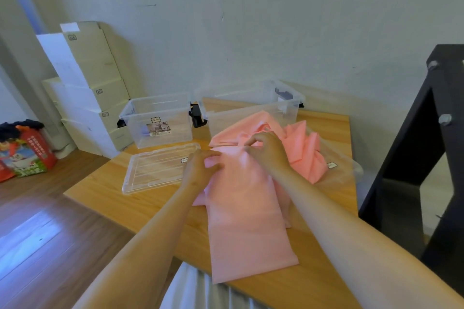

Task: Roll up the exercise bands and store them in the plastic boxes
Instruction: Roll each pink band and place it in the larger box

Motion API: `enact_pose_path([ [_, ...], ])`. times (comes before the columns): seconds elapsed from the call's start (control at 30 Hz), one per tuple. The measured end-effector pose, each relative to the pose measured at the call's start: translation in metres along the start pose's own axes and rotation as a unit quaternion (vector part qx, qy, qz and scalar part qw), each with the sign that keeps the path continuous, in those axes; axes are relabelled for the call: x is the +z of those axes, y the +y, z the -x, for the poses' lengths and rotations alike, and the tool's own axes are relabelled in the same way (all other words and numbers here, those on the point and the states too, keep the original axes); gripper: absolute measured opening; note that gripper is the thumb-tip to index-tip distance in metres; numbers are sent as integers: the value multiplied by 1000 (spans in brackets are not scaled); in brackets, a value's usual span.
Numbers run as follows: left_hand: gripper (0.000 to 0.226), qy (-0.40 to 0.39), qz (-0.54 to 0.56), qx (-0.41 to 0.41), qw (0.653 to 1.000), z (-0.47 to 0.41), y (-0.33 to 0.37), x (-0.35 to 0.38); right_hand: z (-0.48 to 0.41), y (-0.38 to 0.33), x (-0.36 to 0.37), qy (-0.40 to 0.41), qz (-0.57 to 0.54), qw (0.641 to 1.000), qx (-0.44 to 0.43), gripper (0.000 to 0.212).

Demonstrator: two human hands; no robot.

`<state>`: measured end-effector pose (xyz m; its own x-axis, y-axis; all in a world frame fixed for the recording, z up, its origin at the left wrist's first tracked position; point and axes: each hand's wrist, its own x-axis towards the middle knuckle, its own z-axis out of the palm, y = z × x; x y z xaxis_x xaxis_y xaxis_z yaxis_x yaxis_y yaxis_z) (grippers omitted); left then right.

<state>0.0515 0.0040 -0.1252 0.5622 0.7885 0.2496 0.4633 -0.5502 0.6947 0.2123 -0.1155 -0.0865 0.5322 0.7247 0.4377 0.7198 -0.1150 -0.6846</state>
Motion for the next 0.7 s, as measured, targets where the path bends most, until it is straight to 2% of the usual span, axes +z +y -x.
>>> enact_pose_path([
  [0.07,19,-4,-7,8,1000,-4,2,-1,-3,-9,-10,-5,-44,999,22,23],
  [0.1,22,-5,-1,4,1000,-4,4,-1,-2,-12,-14,-8,-63,997,33,27],
  [0.2,59,-21,53,-3,998,-3,12,-1,0,-15,-22,-21,-120,991,54,24],
  [0.23,64,-26,63,8,998,-2,15,-1,2,-16,-25,-30,-130,989,60,21],
  [0.27,59,-29,60,26,997,-1,20,-1,3,-17,-26,-40,-136,988,62,20],
  [0.33,28,-22,50,63,997,2,32,-4,9,-17,-33,-66,-135,987,62,24],
  [0.4,8,-27,75,65,995,10,44,-11,16,-14,-43,-128,-123,982,60,28],
  [0.5,13,-97,79,76,989,25,39,-19,32,-7,-59,-278,-88,953,83,11],
  [0.53,15,-130,69,78,986,32,34,-21,37,-4,-60,-299,-76,947,85,10],
  [0.6,17,-179,63,73,979,50,25,-23,43,2,-56,-275,-42,957,77,16],
  [0.7,22,-142,83,63,984,66,16,-19,46,11,-40,-224,33,974,25,36],
])
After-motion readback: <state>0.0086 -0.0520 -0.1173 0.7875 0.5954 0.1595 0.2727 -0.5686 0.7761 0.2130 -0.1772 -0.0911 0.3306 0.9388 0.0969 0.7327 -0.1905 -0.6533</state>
